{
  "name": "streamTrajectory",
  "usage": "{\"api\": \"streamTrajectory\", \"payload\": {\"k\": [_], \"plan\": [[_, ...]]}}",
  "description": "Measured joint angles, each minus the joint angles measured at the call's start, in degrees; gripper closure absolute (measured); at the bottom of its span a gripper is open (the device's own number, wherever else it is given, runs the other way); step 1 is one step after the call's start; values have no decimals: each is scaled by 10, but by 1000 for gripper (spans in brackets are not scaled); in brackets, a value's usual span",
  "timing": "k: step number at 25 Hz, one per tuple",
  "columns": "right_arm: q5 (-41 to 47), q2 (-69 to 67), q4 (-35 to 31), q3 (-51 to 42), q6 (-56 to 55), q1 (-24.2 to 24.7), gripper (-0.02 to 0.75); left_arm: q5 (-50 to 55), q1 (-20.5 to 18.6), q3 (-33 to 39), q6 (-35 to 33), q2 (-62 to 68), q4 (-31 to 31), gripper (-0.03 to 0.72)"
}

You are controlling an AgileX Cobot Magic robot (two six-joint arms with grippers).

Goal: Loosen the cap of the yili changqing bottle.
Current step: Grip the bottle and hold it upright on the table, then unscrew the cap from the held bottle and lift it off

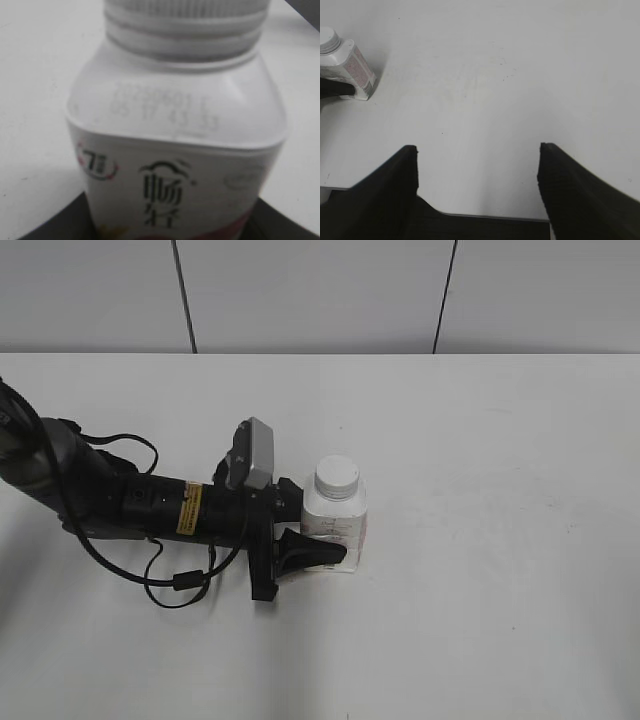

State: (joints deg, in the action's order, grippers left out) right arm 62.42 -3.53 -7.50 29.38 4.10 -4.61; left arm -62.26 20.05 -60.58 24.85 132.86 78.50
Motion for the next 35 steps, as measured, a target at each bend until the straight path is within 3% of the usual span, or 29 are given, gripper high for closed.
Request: {"api": "streamTrajectory", "payload": {"k": [35], "plan": [[0,0,7,0,0,0,152,1,0,-2,0,0,-4,330]]}}
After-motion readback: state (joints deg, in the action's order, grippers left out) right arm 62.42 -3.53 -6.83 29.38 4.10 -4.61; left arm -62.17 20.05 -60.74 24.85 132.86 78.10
